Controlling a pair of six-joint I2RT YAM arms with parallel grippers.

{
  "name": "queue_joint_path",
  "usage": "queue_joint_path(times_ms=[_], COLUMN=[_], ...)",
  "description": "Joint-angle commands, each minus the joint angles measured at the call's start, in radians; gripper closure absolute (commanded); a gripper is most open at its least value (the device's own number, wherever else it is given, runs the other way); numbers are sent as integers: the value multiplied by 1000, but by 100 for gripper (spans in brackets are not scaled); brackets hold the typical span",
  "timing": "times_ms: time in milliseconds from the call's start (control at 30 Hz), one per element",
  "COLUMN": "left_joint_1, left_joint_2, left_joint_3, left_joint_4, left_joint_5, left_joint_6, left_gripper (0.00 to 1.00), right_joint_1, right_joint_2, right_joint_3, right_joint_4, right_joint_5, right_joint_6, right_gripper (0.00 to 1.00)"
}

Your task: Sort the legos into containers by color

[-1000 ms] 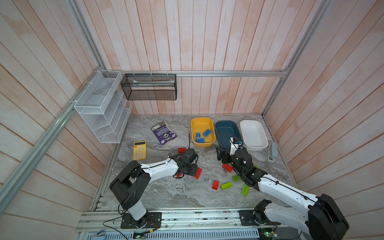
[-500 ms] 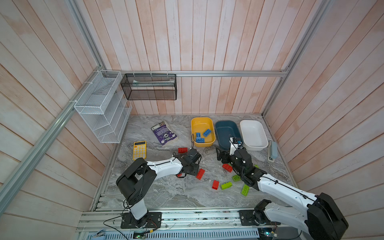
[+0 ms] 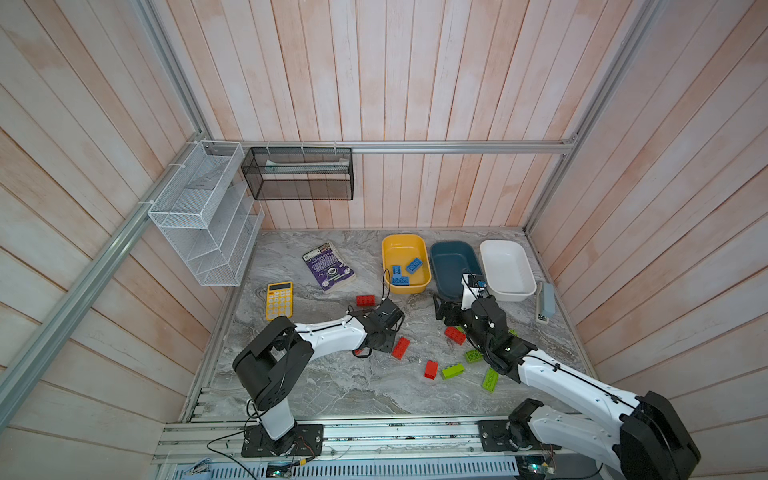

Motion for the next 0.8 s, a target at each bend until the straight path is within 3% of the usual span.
queue_joint_path(times_ms=[0, 367, 767], left_joint_1=[-4, 28, 163], left_joint_2=[-11, -25, 216], left_joint_3=[35, 263, 684], left_joint_4=[-52, -139, -186], left_joint_5=[-29, -57, 46], left_joint_6=[9, 123, 240], left_gripper=[67, 66, 66], right_joint_1=[6, 10, 11], right_joint_2=[-20, -51, -63], right_joint_3=[-18, -62, -82], right_joint_4=[5, 48, 60], right_joint_5=[7, 9, 31], right_joint_6=[13, 58, 78], right_gripper=[14, 15, 15])
